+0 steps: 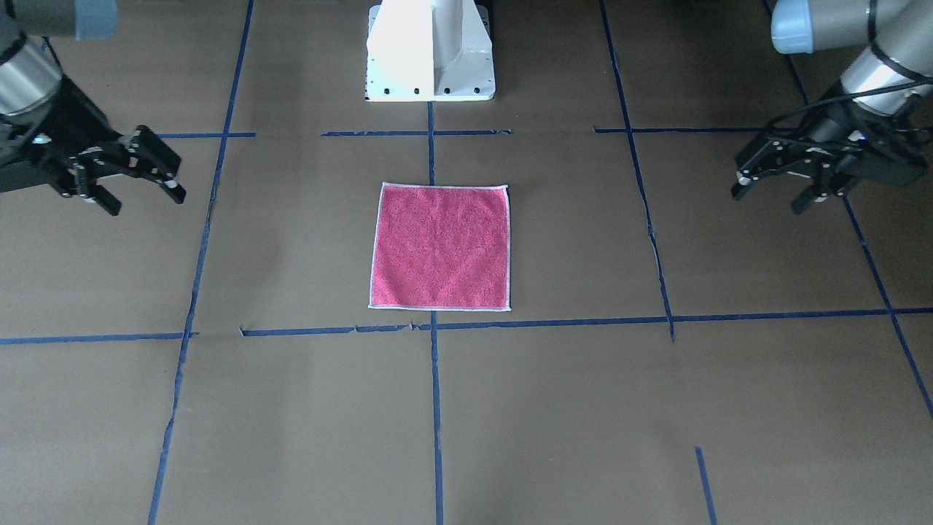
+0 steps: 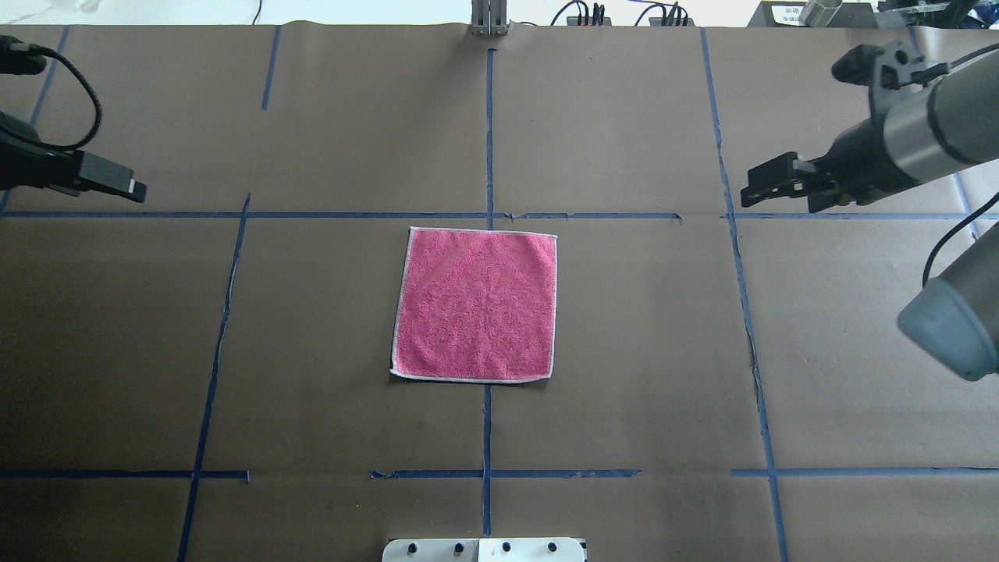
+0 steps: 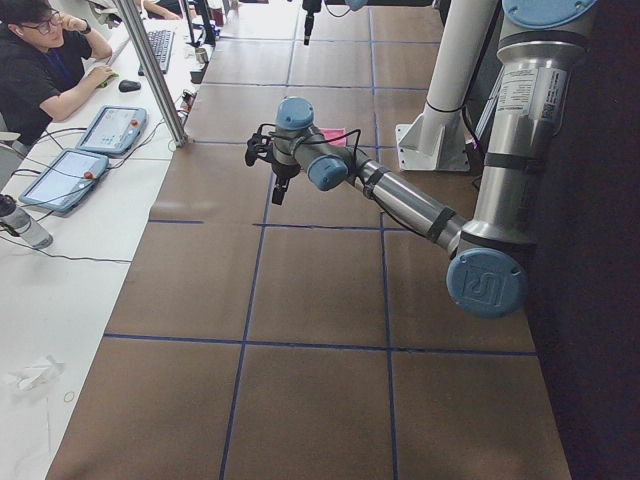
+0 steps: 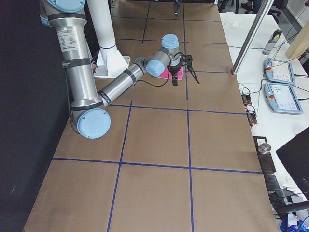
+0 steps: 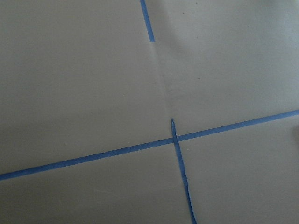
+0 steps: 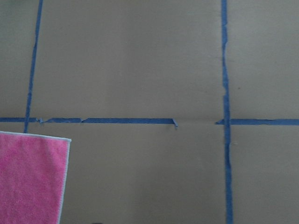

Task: Fold towel twice with both arms
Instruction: 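Move both grippers down to the towel's two nearer corners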

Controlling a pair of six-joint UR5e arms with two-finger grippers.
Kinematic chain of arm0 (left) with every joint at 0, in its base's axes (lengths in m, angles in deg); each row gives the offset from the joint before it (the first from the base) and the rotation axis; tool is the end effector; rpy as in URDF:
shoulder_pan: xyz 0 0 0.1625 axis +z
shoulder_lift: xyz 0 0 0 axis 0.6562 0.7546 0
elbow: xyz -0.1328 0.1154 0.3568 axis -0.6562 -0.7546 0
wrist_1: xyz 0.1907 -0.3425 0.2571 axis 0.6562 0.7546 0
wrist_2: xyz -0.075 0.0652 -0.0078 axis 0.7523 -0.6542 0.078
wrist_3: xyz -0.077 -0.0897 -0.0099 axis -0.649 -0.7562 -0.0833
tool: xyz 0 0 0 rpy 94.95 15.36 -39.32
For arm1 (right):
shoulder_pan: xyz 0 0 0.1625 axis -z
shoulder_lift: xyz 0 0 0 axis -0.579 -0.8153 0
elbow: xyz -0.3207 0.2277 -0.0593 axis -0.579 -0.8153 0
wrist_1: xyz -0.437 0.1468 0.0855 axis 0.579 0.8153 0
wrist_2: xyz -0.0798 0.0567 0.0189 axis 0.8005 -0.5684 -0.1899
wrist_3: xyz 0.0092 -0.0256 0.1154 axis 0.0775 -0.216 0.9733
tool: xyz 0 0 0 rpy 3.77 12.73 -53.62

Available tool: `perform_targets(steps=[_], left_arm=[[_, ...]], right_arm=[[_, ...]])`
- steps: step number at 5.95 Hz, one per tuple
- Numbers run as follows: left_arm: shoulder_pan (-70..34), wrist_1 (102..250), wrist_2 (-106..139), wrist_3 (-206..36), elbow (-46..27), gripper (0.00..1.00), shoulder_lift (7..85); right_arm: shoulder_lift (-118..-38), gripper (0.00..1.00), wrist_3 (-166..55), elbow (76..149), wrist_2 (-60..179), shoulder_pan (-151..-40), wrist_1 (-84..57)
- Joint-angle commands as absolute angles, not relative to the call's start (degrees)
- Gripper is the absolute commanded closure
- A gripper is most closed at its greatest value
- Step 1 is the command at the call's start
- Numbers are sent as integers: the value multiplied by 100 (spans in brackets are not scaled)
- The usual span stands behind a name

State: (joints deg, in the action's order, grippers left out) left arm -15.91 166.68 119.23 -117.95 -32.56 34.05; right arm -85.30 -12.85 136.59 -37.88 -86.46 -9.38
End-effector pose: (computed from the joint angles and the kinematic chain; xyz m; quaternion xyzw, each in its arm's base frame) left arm 0.2582 -0.5192 0.3101 0.1277 0.4592 0.0080 0.8791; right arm -0.3050 -0.4947 0.2488 0.0865 -0.4621 0.0460 0.8814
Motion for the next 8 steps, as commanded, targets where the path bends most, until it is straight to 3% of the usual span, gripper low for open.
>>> perform_targets(steps=[1,2,5,7,8], left_arm=[[-126,16028,10708,-13322,-3325,0,4254],[700,15318,10109,-13886,-3255,0,4921],[1516,15292,9611,-14585,-2931,1,5103],[1622,16078,9400,-15032,-2335,20,5174],[1631,16266,9400,-15113,-2175,23,5174]], right_arm=[[-7691,0,-199,13644,-2641,-7394,-64],[-7391,0,-36,13600,-2113,-6857,149],[-7231,3,614,13425,-1582,-6054,90],[-7212,13,1351,13345,-1300,-5667,81],[-7195,15,1371,13241,-1082,-5552,72]])
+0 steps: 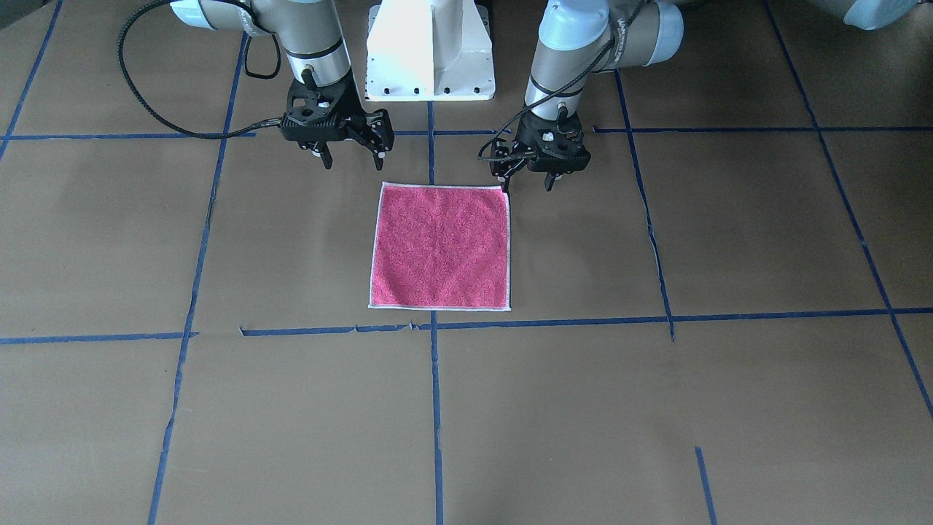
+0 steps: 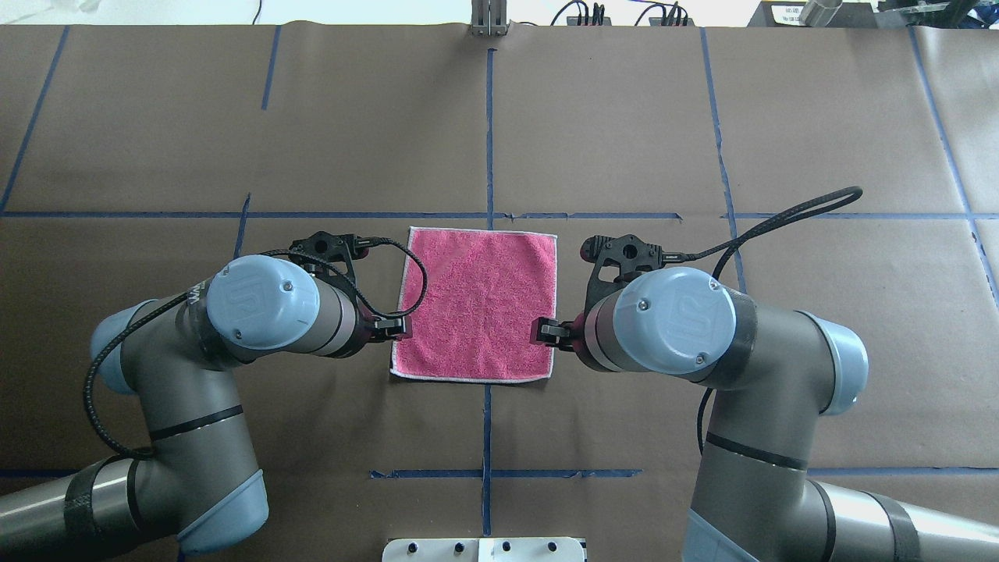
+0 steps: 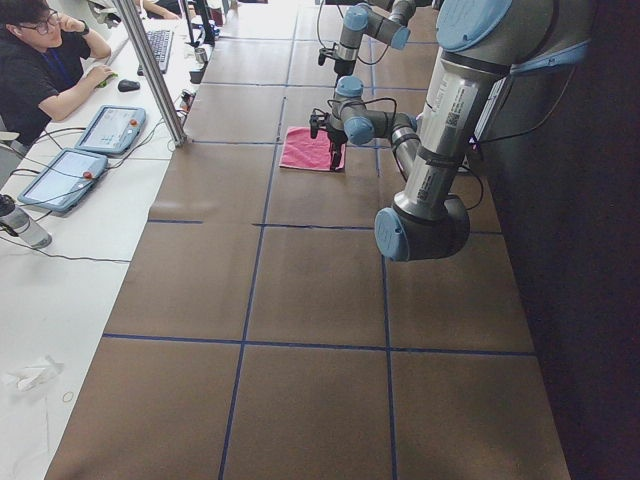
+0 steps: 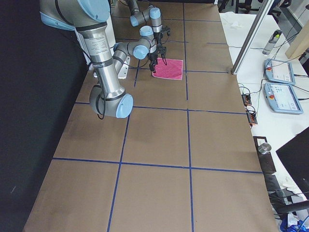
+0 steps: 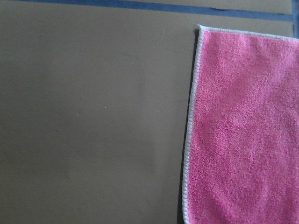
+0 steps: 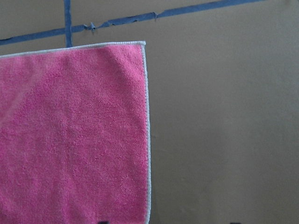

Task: Fold towel twice with both arms
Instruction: 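Move both grippers down to the towel's two nearer corners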

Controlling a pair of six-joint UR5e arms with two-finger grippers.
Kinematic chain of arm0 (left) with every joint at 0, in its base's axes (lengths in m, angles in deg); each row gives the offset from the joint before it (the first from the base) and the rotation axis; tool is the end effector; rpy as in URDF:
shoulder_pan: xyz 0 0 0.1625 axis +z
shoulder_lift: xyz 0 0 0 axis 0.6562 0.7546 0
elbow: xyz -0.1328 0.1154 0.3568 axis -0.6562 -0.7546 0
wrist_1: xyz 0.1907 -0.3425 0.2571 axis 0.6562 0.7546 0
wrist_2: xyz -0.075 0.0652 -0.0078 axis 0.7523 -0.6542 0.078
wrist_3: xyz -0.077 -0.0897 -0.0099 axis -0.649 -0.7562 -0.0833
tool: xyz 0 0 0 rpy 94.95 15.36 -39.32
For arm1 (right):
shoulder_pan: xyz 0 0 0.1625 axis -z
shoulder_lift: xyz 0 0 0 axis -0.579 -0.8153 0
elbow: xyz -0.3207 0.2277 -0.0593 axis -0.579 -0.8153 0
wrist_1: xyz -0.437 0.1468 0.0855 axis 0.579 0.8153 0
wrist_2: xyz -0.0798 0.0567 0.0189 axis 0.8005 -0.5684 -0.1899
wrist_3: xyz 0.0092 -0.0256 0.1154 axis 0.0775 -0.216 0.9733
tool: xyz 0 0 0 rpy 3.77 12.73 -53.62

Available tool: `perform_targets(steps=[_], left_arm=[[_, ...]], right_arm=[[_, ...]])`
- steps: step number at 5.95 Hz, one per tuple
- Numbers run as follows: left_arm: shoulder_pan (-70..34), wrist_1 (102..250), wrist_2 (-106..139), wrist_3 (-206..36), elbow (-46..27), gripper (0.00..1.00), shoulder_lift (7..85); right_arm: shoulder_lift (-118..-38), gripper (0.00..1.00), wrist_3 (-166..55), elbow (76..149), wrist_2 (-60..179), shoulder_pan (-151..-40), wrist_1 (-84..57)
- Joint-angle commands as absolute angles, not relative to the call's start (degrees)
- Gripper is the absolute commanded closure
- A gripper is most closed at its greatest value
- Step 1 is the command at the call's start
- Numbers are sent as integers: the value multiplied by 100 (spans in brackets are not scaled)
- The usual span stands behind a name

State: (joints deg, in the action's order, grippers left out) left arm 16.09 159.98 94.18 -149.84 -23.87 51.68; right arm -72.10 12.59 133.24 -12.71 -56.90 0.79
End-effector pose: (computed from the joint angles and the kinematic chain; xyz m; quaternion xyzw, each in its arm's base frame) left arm 0.5552 -0.3846 0.2251 0.0625 0.4309 -0.0814 0.8965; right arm -0.5315 -0.3414 0.1744 0.0571 -0.4156 0.1090 0.9012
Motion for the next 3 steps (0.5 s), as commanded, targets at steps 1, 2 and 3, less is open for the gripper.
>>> perform_targets(steps=[1,2,3], left_arm=[[1640,16277,9400,-15113,-2173,23,5174],[1762,16277,9382,-15261,-2182,23,5174],[1911,16277,9191,-15359,-2173,24,5174]], right_arm=[[-7195,21,1372,13240,-1062,-5516,72],[-7186,24,1372,13170,-1045,-5481,11],[-7125,27,1380,12882,-949,-5445,-207]])
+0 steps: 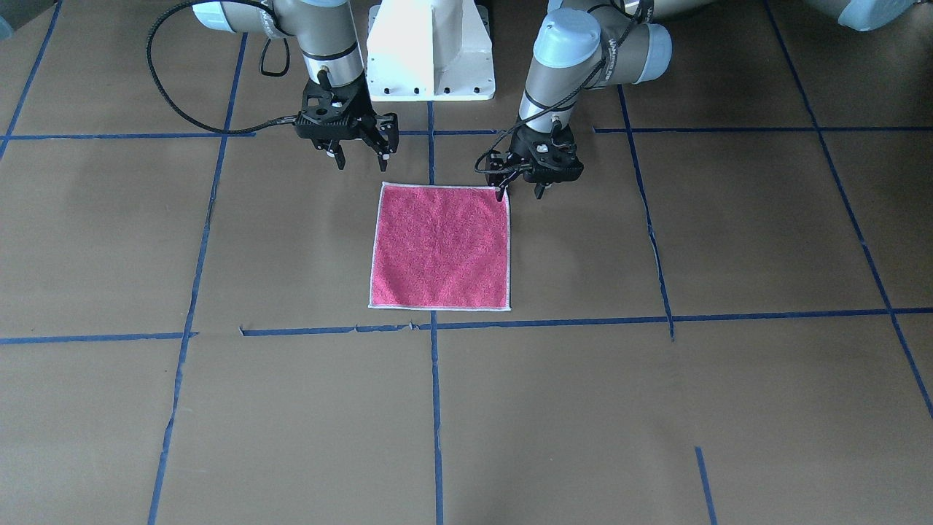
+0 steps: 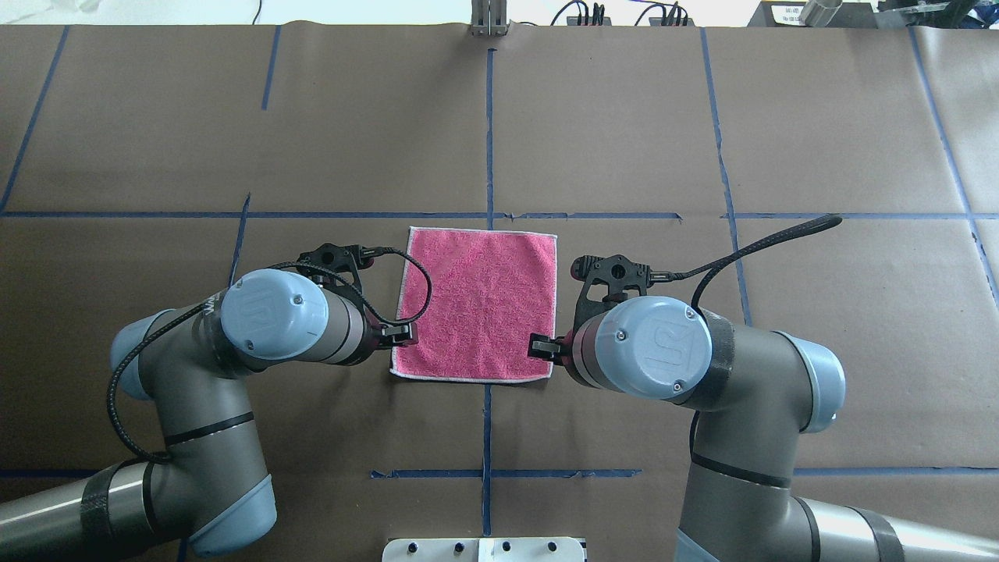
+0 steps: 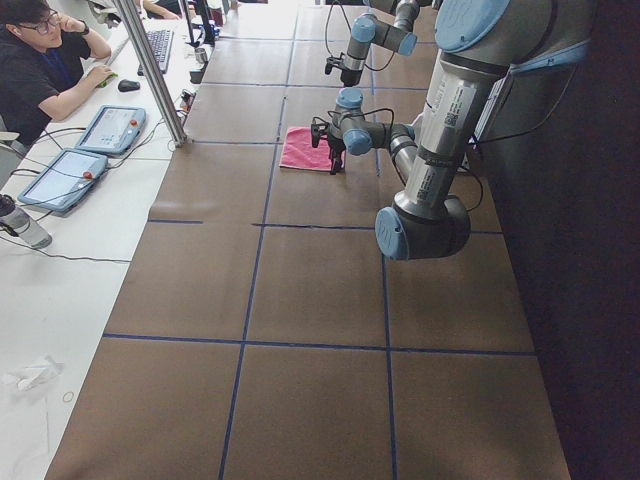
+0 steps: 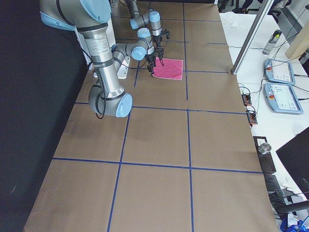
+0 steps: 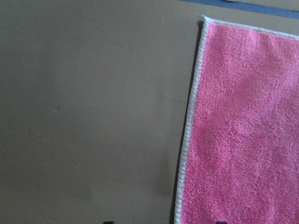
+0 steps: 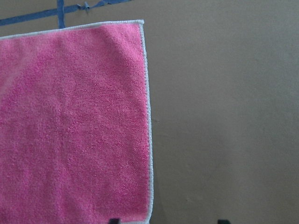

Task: Fold towel twice with both arms
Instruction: 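Move both grippers down to the towel's two nearer corners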

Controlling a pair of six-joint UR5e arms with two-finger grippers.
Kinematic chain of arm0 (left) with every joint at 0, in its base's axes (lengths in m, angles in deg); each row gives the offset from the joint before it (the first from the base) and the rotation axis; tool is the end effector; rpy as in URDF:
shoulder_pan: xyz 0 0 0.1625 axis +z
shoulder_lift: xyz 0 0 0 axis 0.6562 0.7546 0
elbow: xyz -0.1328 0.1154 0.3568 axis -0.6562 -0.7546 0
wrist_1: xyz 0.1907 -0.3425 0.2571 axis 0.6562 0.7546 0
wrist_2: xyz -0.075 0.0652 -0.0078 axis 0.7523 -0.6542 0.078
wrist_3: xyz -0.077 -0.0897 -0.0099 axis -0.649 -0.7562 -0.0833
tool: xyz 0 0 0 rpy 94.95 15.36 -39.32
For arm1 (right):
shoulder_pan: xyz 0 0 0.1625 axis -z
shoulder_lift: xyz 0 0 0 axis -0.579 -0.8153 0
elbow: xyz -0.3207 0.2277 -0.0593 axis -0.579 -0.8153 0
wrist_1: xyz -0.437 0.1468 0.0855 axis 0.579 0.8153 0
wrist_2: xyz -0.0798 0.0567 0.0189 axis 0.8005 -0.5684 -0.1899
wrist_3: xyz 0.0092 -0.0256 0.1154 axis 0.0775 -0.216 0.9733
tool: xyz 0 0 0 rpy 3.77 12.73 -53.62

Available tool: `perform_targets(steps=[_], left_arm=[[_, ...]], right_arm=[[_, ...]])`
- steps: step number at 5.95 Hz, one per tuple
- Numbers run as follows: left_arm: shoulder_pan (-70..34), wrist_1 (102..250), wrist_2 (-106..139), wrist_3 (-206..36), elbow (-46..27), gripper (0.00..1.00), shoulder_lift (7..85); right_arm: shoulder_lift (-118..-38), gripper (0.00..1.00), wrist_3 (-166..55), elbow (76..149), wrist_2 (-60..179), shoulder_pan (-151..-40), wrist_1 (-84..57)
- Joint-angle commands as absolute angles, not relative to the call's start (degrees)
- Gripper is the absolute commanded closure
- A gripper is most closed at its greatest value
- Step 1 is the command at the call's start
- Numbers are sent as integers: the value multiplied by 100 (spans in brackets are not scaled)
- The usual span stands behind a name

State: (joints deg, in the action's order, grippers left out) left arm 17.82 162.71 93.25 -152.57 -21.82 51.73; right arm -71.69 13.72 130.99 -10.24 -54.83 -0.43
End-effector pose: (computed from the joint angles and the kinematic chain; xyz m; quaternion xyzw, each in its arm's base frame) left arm 0.5755 -0.3736 0.2352 0.0545 0.4368 -0.0919 0.8932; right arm -0.5547 -0.3314 0.1845 0.0637 -0.4085 0.1110 0.9037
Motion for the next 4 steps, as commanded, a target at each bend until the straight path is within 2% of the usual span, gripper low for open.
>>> perform_targets(steps=[1,3,4], left_arm=[[1921,16277,9189,-15377,-2182,27,5174],[1956,16277,9189,-15421,-2173,37,5191],[2113,16268,9189,-15543,-2173,38,5191]], right_arm=[[-7064,31,1407,12714,-913,-5436,-331],[-6905,38,1433,12546,-878,-5436,-332],[-6905,38,1424,12545,-877,-5436,-341]])
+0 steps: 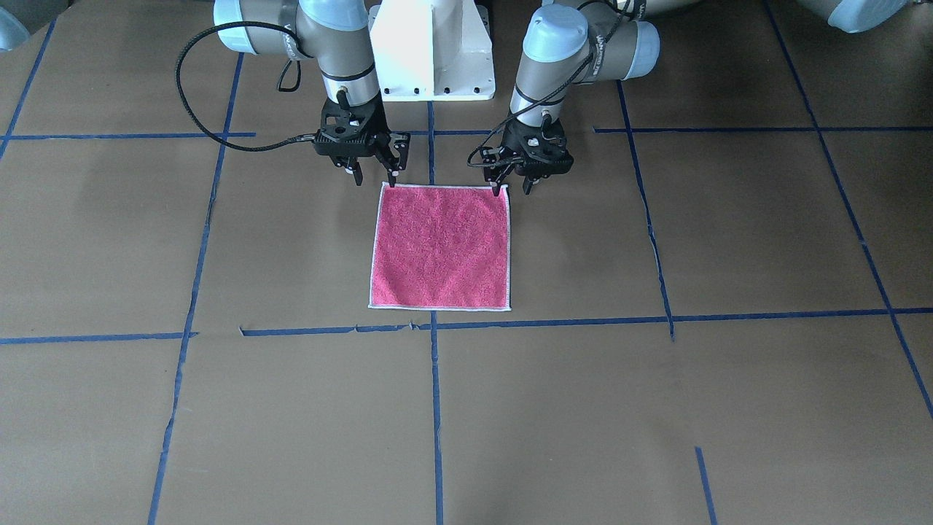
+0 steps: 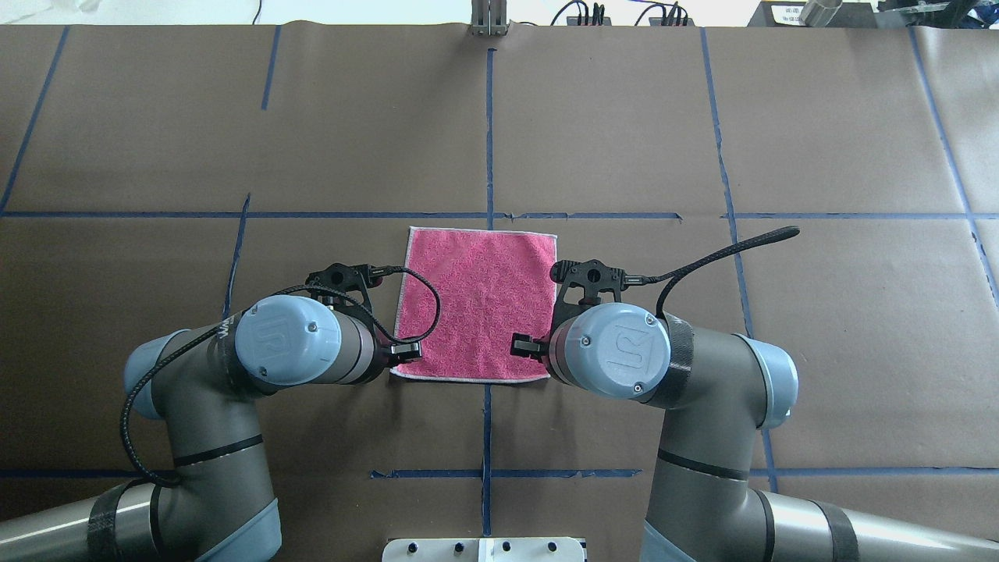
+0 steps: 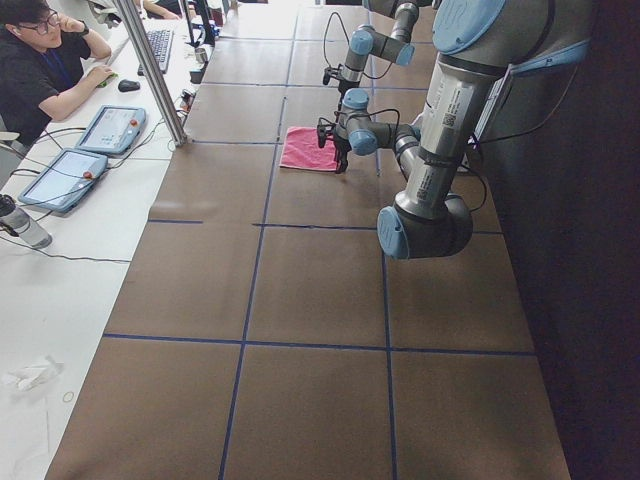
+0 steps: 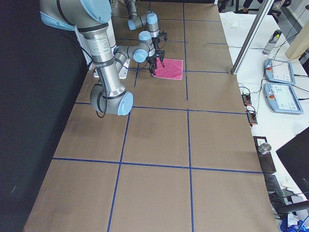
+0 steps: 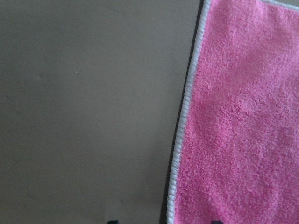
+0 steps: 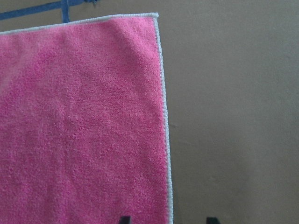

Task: Fold towel twice with both arms
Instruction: 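Close both grippers on the nearer corners of the pink towel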

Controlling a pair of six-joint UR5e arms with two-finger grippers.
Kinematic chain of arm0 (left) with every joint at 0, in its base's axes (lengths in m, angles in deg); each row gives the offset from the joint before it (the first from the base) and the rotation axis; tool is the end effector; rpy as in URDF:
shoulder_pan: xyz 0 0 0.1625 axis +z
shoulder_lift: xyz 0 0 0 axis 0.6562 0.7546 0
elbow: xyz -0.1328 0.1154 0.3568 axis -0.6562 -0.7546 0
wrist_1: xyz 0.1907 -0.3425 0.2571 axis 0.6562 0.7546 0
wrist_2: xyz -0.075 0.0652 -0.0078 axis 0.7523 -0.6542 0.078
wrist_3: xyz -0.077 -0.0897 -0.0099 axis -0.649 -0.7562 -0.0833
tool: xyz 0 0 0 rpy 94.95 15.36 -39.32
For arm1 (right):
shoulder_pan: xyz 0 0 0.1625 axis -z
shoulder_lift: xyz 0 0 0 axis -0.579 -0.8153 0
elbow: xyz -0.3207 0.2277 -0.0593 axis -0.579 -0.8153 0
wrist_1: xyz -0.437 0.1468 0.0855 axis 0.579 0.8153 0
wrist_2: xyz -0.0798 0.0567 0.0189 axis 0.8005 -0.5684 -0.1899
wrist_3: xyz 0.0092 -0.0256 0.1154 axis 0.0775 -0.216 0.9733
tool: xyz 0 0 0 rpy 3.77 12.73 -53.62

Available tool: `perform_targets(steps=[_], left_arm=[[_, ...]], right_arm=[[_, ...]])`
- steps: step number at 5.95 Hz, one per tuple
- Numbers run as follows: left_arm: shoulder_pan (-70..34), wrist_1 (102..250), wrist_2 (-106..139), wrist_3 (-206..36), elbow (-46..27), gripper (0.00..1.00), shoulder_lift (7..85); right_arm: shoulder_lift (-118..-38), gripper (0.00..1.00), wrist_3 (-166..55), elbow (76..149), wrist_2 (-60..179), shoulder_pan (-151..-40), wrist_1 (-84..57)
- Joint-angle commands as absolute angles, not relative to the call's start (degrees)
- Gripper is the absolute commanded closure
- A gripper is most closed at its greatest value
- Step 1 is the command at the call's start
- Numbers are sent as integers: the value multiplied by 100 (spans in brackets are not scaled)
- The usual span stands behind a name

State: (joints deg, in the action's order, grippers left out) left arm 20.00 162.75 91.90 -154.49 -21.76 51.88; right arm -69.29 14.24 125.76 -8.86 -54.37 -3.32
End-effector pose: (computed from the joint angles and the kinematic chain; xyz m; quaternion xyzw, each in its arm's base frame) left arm 0.5890 -0.3543 0.2341 0.0495 0.4373 -0.0950 0.8929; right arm -0.5858 -0.3397 0.1917 0.0710 -0.4074 0.1164 0.9030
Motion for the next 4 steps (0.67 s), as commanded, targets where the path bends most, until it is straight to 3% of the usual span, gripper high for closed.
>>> perform_targets(steps=[1,3,4], left_arm=[[2123,16268,9189,-15544,-2165,41,5183],[2132,16277,9189,-15544,-2086,53,5209],[2123,16268,9189,-15544,-2068,54,5270]], right_arm=[[-6913,38,1424,12545,-877,-5436,-341],[-6913,37,1416,12545,-877,-5436,-341],[-6913,37,1416,12545,-877,-5436,-341]])
